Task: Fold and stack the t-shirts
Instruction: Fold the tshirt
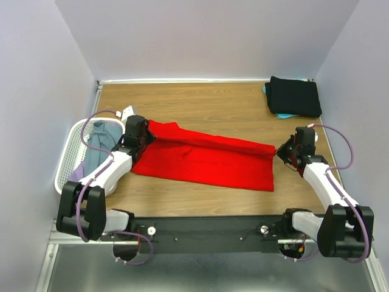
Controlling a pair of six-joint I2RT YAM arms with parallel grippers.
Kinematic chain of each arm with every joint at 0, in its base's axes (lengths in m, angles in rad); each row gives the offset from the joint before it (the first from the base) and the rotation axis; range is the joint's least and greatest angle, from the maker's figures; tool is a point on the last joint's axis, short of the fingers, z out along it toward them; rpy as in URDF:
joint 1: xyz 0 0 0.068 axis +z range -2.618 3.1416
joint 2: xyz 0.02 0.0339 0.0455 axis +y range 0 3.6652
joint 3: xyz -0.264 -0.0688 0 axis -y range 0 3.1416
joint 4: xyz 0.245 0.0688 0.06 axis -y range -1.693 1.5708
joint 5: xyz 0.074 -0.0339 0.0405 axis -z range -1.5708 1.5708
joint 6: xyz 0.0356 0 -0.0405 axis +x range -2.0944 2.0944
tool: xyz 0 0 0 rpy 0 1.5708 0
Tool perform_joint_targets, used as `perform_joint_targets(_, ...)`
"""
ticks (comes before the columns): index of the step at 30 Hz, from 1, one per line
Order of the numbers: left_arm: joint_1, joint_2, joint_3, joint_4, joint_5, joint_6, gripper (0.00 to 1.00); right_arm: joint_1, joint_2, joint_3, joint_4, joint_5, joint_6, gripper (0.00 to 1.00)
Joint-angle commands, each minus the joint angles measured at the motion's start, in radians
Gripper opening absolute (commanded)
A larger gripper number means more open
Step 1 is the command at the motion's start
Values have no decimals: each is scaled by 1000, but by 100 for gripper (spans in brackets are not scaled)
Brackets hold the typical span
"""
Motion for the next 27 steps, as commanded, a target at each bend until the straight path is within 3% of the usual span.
perform_joint_targets(1, 6, -30, -40, 49, -10, -32, 0, -2, -19, -33, -22, -31, 17, 1)
perform_joint_targets(3, 6, -35, -67, 70, 0, -39, 0, -2, -20, -38, -22, -33, 19, 4)
perform_joint_targets(8, 6, -66, -115, 113, 27, -43, 0, -2, -59, -52, -23, -57, 14, 31)
perform_joint_targets(10, 6, -75, -130, 122, 38, -43, 12, -2, -75, -50, -28, -63, 8, 39)
perform_joint_targets(13, 6, -101, -143, 128, 40, -43, 18, -2, -102, -35, -45, -67, -3, 49)
perform_joint_targets(17, 6, -141, -158, 110, 17, -55, 27, -2, -89, -18, -49, -97, -12, 51)
perform_joint_targets(25, 0, -178, -139, 130, 16, -29, 28, 49, 4, 13, 1, -125, 23, 49)
perform_joint_targets(27, -34, -152, -103, 113, -6, -11, 28, 139, 47, 34, 33, -85, 52, 49)
